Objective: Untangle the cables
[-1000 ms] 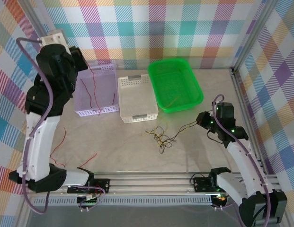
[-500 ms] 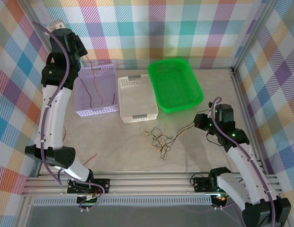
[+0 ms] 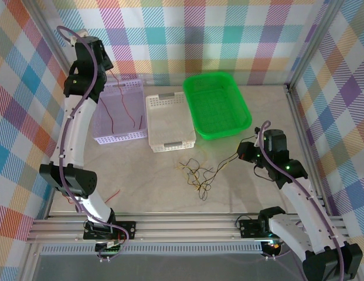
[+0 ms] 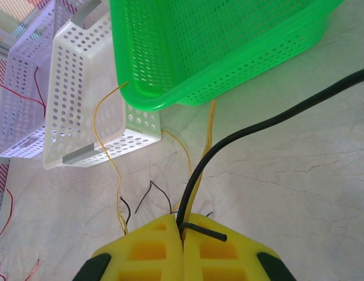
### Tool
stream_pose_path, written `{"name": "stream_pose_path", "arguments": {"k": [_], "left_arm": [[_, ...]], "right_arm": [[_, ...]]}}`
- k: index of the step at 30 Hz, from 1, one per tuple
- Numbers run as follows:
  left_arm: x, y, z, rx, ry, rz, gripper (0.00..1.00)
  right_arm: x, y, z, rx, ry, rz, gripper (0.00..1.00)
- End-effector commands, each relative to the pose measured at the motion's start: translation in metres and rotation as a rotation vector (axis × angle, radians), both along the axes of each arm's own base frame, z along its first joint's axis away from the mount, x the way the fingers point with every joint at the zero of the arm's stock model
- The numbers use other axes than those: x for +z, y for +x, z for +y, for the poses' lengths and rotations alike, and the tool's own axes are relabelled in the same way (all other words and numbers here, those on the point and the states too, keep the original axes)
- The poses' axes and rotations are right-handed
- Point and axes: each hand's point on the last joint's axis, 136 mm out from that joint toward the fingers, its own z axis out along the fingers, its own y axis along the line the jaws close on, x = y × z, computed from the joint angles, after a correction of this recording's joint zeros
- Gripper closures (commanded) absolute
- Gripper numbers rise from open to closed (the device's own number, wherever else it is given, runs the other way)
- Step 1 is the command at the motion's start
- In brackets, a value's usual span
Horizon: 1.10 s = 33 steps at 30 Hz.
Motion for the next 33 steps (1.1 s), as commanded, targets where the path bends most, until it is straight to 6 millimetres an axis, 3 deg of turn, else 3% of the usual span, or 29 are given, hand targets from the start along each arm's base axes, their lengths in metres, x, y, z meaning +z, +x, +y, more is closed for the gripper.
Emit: {"name": "stream_pose_path", "arguments": {"k": [1, 11, 19, 33], "left_arm": [[-0.016, 0.011, 0.009, 0.019, -0.029, -0.001, 1.0], [-0.074, 0.021, 0.015, 0.031, -0.044, 0.1, 1.0], [-0.137, 0.021, 0.014, 0.038, -0.059, 0.2, 1.0], [-0.23, 0.016, 0.012, 0.066, -0.105, 0.358, 1.0]], "right_arm": [[0.01, -0.002, 0.006, 0.037, -0.002, -0.033, 1.0], [0.007, -0.005, 0.01, 0.048, -0.011, -0.029, 1.0], [0.005, -0.009, 0.012, 0.059, -0.019, -0.023, 1.0], [0.001, -0.011, 0.015, 0.07, -0.029, -0.018, 1.0]]}}
